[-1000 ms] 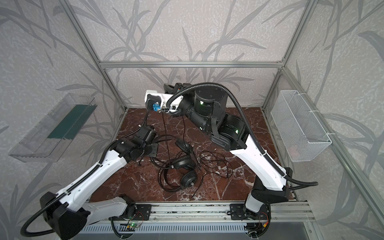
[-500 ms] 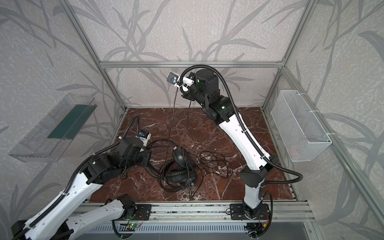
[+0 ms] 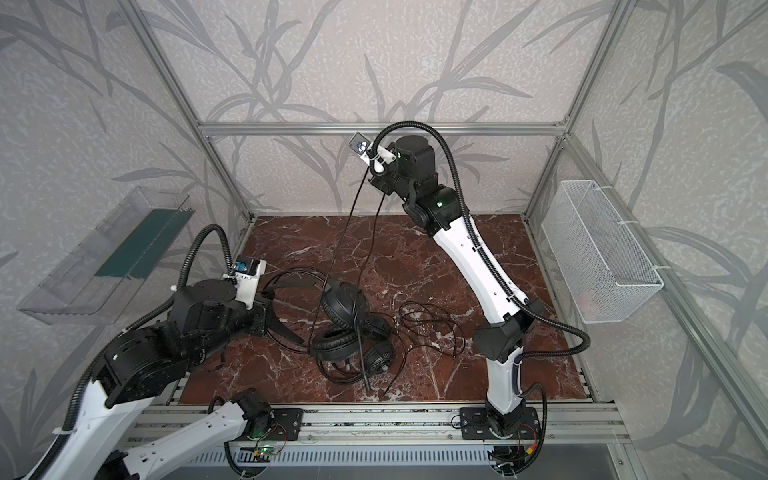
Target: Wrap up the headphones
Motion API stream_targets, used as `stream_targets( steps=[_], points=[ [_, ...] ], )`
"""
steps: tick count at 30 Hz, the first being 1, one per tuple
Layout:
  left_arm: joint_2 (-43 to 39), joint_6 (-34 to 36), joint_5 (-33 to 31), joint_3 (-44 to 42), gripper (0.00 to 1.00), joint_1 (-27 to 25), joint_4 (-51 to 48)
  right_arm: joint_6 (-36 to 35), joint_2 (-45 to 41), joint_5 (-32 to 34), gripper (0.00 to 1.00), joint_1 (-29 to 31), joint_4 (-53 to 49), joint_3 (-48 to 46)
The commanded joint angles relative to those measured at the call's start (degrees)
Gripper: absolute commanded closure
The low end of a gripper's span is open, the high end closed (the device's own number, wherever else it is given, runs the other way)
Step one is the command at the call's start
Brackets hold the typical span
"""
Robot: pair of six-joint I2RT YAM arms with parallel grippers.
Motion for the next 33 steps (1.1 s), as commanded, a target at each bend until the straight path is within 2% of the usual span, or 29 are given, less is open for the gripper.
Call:
stream_targets(
  steps=[1,3,9,12,17,21,23,26,33],
  points=[
    [-0.7,0.8,4.2,4.3,1.00,-0.4,0.1,3.3,2.4,-0.6,0.86,-1.7,1.1,0.5],
    [-0.6,0.1,4.9,6.2,1.00,-0.4,0.8,5.7,3.7,-1.4,0.83,-2.9,1.0,-0.3],
    [0.2,-1.3,7.9,10.9,1.00,-0.3,1.8,15.2,7.2,-5.9,0.61,-6.5,-1.5,0.5],
    [0.6,-2.2,7.6,12.9,1.00,-0.3,2.5,17.4,8.8,-5.8,0.55,-7.3,-2.2,0.3],
    [2.8,-1.7,5.2,17.9,1.00,-0.3,0.6,26.4,12.3,-6.5,0.50,-11.1,-4.8,1.2],
    [4.5,-1.5,2.2,22.0,1.00,-0.3,-1.1,34.6,13.9,-12.2,0.48,-14.9,-5.8,0.4],
    [5.2,-1.9,1.1,23.6,1.00,-0.3,-1.2,34.0,13.3,-14.3,0.47,-15.1,-4.1,-2.6],
    [6.5,-2.9,-1.2,25.7,1.00,-0.3,-1.1,34.8,11.0,-13.6,0.45,-15.0,1.2,-9.4],
    [10.4,-4.6,-1.0,28.7,1.00,-0.3,-1.6,36.4,7.1,-14.0,0.43,-15.2,7.3,-17.4]
  ],
)
